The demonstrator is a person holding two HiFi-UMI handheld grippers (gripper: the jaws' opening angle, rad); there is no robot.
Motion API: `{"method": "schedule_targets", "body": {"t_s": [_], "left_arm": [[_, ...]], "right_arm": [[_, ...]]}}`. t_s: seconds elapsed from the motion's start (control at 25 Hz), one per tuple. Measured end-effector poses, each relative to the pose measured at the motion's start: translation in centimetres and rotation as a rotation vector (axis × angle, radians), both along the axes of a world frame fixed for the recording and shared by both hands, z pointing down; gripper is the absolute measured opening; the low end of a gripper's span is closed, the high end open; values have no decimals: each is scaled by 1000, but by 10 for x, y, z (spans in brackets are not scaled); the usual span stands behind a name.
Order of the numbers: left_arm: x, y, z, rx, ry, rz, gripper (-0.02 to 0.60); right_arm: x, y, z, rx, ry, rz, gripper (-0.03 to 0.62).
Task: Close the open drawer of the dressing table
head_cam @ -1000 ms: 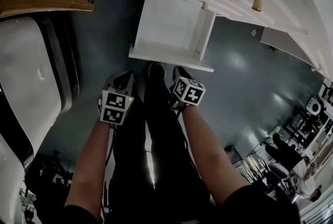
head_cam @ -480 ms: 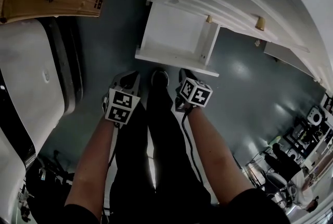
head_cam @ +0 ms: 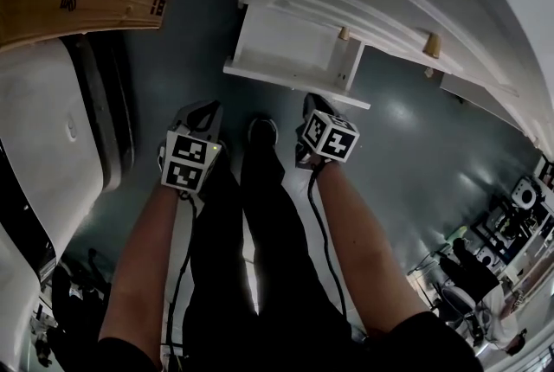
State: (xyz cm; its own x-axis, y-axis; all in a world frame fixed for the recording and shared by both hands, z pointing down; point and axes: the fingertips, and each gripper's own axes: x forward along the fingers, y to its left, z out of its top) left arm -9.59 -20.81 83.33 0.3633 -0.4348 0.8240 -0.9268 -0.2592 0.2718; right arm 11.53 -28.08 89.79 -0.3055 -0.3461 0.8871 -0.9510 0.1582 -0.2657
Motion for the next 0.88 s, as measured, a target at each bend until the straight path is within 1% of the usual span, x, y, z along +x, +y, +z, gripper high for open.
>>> {"method": "schedule_targets", "body": {"t_s": [0.2,0.4,0.68,0.88], "left_arm": [[-3,-23,3,11,-5,-17,9],[0,-41,5,24,2,-31,9],[9,-48,13,22,23,-42,9],[11,-55,17,27,32,-57,9]], "right_arm": [[-2,-24,0,43,-6,-14,3],[-4,-56,0,87,-11,15,4],[-9,-94,-1,151,-2,5,3],[-8,-110,-1,181,14,-3,5]]}}
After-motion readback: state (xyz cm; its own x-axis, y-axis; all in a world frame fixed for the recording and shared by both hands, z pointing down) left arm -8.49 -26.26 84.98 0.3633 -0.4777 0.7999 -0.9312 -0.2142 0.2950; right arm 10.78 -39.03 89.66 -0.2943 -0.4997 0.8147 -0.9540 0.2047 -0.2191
